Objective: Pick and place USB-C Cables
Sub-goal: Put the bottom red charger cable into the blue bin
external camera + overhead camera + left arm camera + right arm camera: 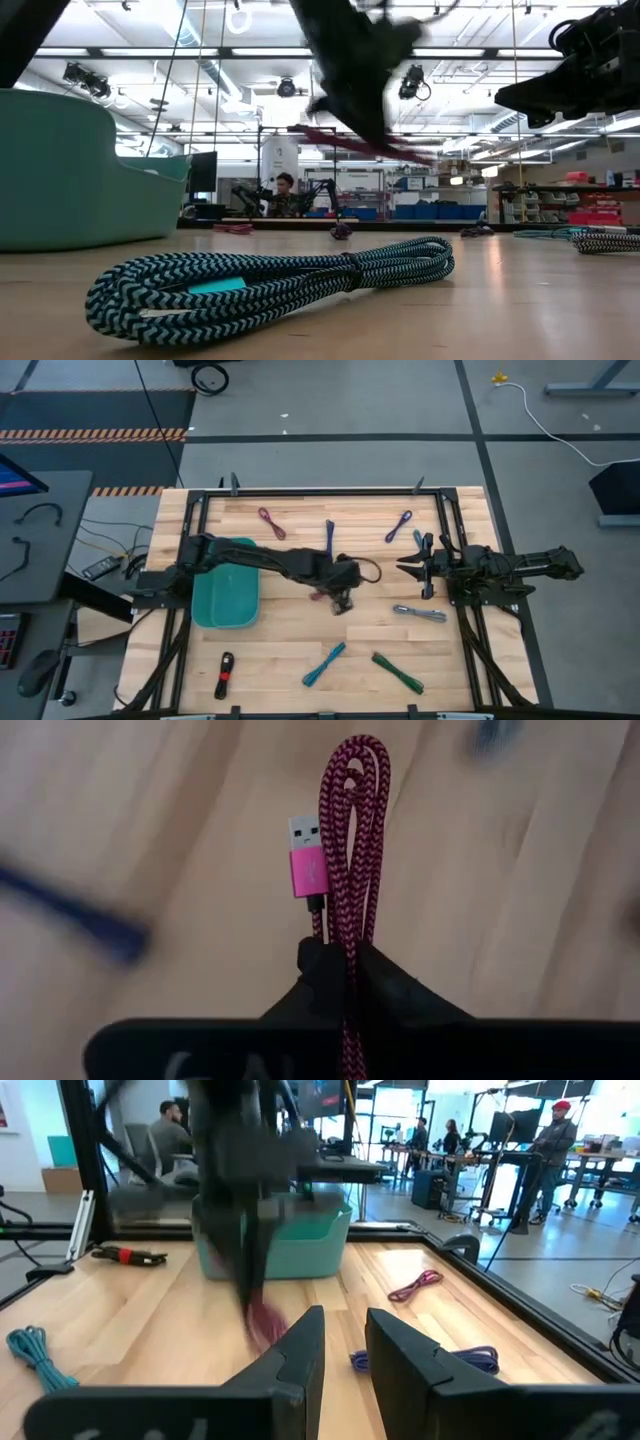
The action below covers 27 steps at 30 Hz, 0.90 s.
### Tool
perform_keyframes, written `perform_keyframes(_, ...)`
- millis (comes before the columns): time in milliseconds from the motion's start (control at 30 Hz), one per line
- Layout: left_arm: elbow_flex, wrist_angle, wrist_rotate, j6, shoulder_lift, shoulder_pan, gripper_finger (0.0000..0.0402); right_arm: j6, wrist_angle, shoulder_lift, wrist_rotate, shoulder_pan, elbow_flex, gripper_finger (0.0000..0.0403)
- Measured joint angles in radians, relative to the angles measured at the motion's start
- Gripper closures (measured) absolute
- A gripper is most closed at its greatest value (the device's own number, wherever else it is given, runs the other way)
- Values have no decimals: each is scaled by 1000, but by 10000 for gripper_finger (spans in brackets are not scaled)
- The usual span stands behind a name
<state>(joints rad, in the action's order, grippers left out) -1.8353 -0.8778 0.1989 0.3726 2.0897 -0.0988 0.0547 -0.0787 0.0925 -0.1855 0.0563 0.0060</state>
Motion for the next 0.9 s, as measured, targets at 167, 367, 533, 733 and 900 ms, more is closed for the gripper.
perform_keyframes(167, -162, -507, 165, -142, -70, -49, 391, 0, -4, 0, -1, 0, 0, 321)
perform_keyframes(367, -56, -665, 200, -167, -247, -77, 390, 0, -15, 6, -2, 0, 0, 321)
perform_keyframes(533, 228, -689, 202, -147, -477, -40, 390, 0, -25, 7, -4, 0, 0, 321)
perform_keyframes(733, 569, -609, 149, -200, -714, 56, 390, 0, -43, 7, -4, 0, 0, 321)
perform_keyframes(900, 781, -470, 25, -311, -816, 111, 390, 0, -45, 6, -3, 0, 0, 321)
